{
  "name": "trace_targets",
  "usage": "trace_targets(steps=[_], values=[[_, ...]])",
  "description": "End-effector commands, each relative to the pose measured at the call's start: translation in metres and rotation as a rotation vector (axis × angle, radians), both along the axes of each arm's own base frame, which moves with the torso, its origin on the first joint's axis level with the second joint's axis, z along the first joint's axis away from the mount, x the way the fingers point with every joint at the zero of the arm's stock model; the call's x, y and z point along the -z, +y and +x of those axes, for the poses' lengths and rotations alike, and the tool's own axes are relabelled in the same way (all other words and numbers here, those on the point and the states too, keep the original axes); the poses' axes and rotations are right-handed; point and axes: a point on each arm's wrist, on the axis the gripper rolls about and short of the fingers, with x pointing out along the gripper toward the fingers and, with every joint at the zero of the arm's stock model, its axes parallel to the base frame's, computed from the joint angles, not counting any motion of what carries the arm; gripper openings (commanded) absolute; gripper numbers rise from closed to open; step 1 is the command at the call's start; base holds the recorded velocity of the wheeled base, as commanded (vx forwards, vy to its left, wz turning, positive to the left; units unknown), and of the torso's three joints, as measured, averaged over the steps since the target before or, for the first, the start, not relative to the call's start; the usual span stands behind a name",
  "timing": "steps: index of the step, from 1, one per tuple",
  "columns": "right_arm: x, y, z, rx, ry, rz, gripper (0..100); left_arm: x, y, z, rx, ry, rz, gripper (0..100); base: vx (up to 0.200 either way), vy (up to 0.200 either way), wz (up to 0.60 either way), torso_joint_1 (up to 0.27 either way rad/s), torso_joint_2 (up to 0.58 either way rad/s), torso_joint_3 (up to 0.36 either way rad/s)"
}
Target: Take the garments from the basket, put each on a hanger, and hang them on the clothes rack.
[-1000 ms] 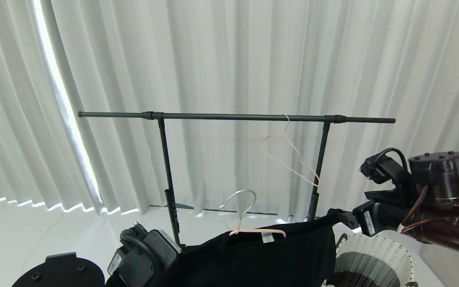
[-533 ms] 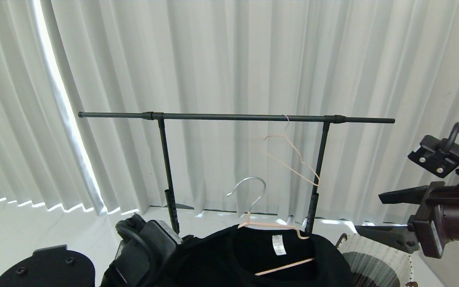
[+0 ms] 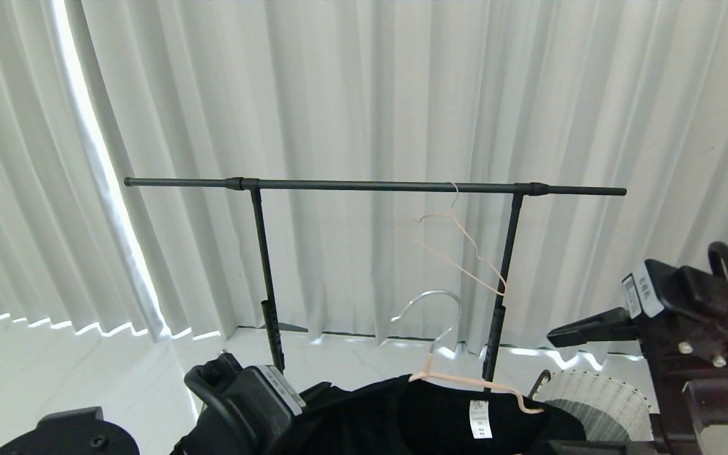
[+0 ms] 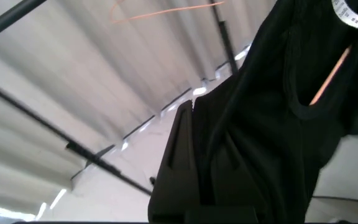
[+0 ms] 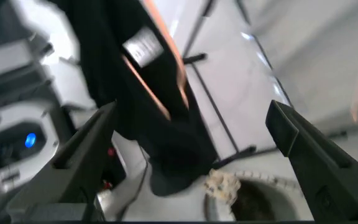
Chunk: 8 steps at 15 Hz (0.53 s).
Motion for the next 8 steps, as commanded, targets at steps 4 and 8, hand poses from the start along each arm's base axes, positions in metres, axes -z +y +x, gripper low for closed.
trace_targets(steps=[4,8], values=[[0.027,0.036,0.012,-0.126,0.051,-0.112,100,0.0,-0.006,-0.01,0.063,-0.001,0.001,0,0.0,0.0,0.0,0.0,0.0,0.0],[0.036,0.045,0.026,-0.084,0.065,-0.151,100,-0.001,-0.007,-0.01,0.067,-0.011,-0.001,0,0.0,0.0,0.0,0.0,0.0,0.0]])
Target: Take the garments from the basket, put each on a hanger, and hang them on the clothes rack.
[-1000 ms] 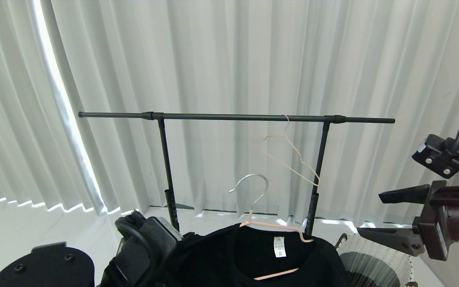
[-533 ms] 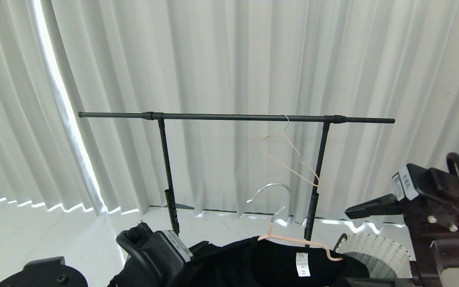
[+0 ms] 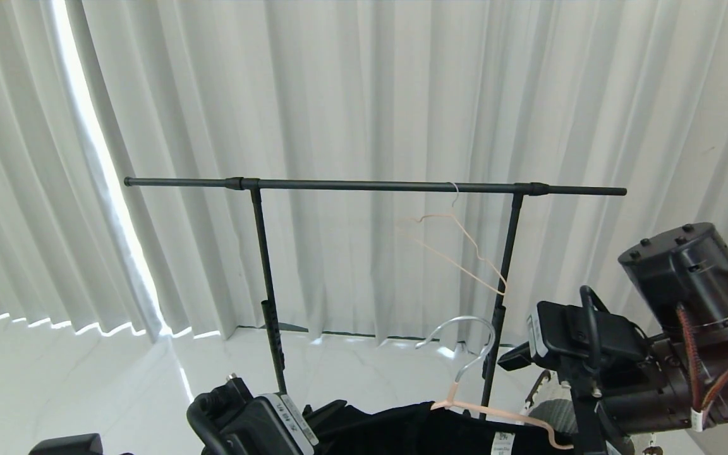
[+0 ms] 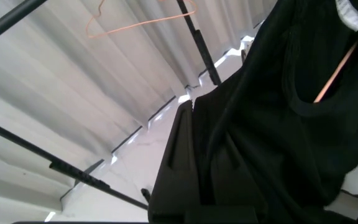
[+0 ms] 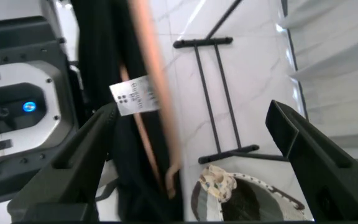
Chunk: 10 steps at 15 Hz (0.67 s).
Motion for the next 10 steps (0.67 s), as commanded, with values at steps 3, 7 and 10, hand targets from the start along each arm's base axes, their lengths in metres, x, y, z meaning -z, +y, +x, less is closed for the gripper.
trace_targets(steps=[3,7,10], values=[[0.0125,0.0134,0.0072,-0.016,0.041,-0.042,100,-0.0017,-0.0007,0.0003,0.002,-0.01,-0.008,0,0.0,0.0,0.0,0.0,0.0,0.0],[0.0168,0.0147,0.0086,-0.015,0.053,-0.056,100,-0.0032,0.0003,-0.0002,0.002,-0.013,-0.015,0,0.0,0.0,0.0,0.0,0.0,0.0],[0.0172,0.0145,0.0085,-0.012,0.052,-0.059,100,-0.0043,-0.0002,0.0003,0.0,-0.015,-0.019,0,0.0,0.0,0.0,0.0,0.0,0.0]])
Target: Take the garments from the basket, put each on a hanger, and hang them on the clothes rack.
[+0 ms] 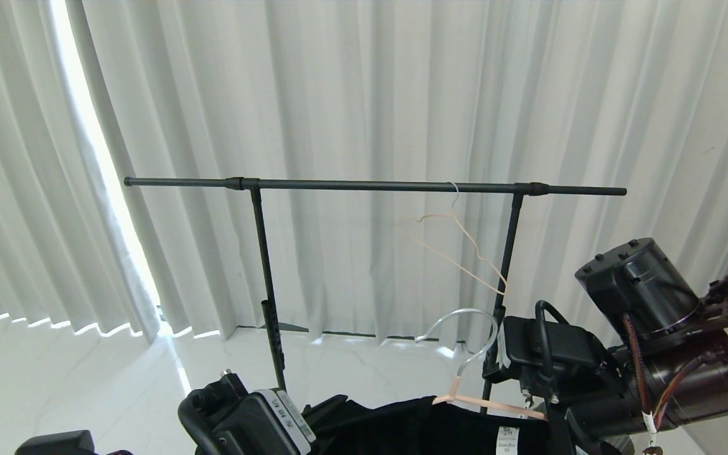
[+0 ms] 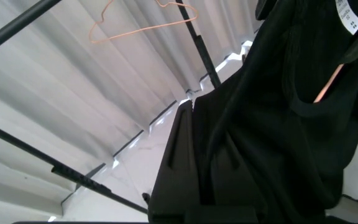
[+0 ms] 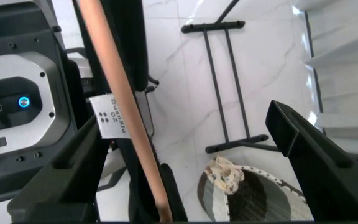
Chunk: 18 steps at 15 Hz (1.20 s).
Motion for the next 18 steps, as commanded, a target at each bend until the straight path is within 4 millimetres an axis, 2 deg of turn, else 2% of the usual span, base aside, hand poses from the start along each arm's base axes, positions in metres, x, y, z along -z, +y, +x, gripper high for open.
trace_targets(steps=[1,2,10,11,14,16,18], values=[[0.001,0.0,0.0,-0.001,0.003,-0.002,100,-0.001,-0.001,0.0,-0.001,-0.002,-0.003,0,0.0,0.0,0.0,0.0,0.0,0.0],[0.001,0.0,0.0,-0.001,0.004,-0.004,0,-0.001,-0.001,0.0,0.0,-0.002,-0.004,0,0.0,0.0,0.0,0.0,0.0,0.0],[-0.008,-0.006,-0.007,-0.001,-0.031,0.029,0,0.0,-0.001,0.001,0.001,-0.002,-0.001,0,0.0,0.0,0.0,0.0,0.0,0.0],[-0.009,-0.008,-0.007,0.0,-0.038,0.036,0,-0.001,-0.002,0.001,0.001,-0.002,-0.001,100,0.0,0.0,0.0,0.0,0.0,0.0],[-0.013,-0.015,-0.015,-0.01,-0.143,0.106,0,-0.001,-0.001,0.001,-0.001,-0.004,-0.002,100,0.0,0.0,0.0,0.0,0.0,0.0],[-0.007,-0.026,-0.019,-0.004,-0.291,0.091,0,-0.004,0.001,0.003,-0.016,-0.01,-0.013,100,0.0,0.0,0.0,0.0,0.0,0.0],[0.001,-0.038,-0.021,0.022,-0.367,0.086,0,-0.007,0.007,0.001,-0.027,-0.019,-0.029,100,0.0,0.0,0.0,0.0,0.0,0.0]])
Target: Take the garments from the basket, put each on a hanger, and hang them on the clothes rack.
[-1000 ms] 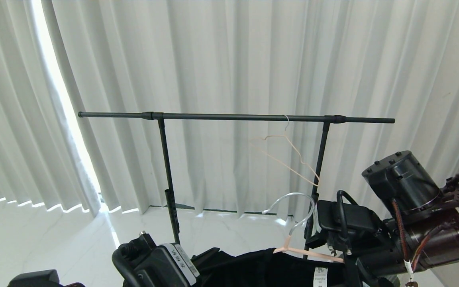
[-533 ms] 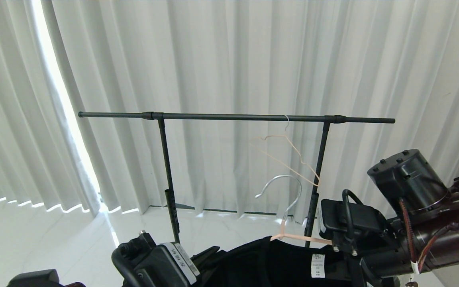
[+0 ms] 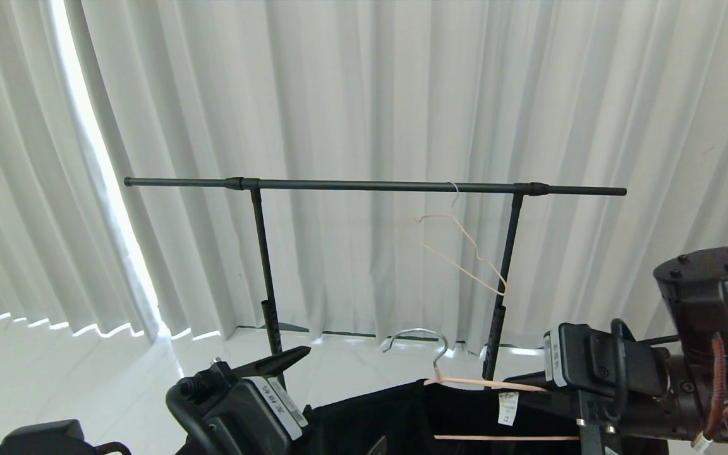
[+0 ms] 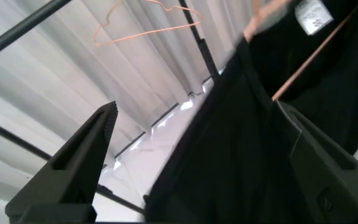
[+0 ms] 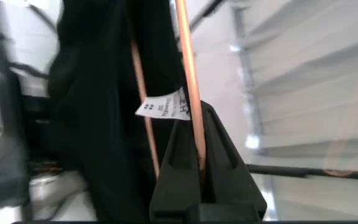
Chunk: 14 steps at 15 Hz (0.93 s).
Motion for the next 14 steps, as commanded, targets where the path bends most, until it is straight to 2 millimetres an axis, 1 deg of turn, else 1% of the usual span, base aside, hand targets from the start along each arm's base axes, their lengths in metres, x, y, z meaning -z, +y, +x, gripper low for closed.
trace_targets(steps=[1,4,5,7,8,9,10,11,12,14], values=[[0.007,-0.016,-0.004,0.055,-0.053,0.014,0,-0.001,0.008,-0.003,-0.006,-0.007,-0.013,100,0.0,0.0,0.0,0.0,0.0,0.0],[0.006,-0.022,0.005,0.132,-0.139,0.066,0,0.006,0.017,-0.007,-0.009,0.005,0.01,100,0.0,0.0,0.0,0.0,0.0,0.0],[0.005,-0.024,0.006,0.145,-0.166,0.09,0,0.017,0.03,-0.007,-0.05,0.023,0.047,100,0.0,0.0,0.0,0.0,0.0,0.0],[0.001,-0.024,0.006,0.126,-0.203,0.139,0,0.035,0.055,0.005,-0.193,0.073,0.112,100,0.0,0.0,0.0,0.0,0.0,0.0],[0.0,-0.025,0.005,0.092,-0.204,0.163,0,0.04,0.064,0.014,-0.254,0.104,0.119,100,0.0,0.0,0.0,0.0,0.0,0.0],[0.0,-0.025,0.004,0.082,-0.203,0.168,0,0.041,0.067,0.019,-0.272,0.118,0.118,100,0.0,0.0,0.0,0.0,0.0,0.0],[-0.001,-0.026,0.001,0.059,-0.201,0.182,0,0.045,0.079,0.032,-0.311,0.166,0.107,100,0.0,0.0,0.0,0.0,0.0,0.0],[-0.004,-0.028,-0.002,0.041,-0.206,0.198,0,0.048,0.086,0.041,-0.332,0.202,0.099,100,0.0,0.0,0.0,0.0,0.0,0.0],[-0.007,-0.029,-0.004,0.02,-0.208,0.214,0,0.05,0.09,0.048,-0.338,0.229,0.09,100,0.0,0.0,0.0,0.0,0.0,0.0],[-0.011,-0.031,-0.007,0.018,-0.226,0.229,0,0.054,0.091,0.05,-0.303,0.264,0.087,100,0.0,0.0,0.0,0.0,0.0,0.0]])
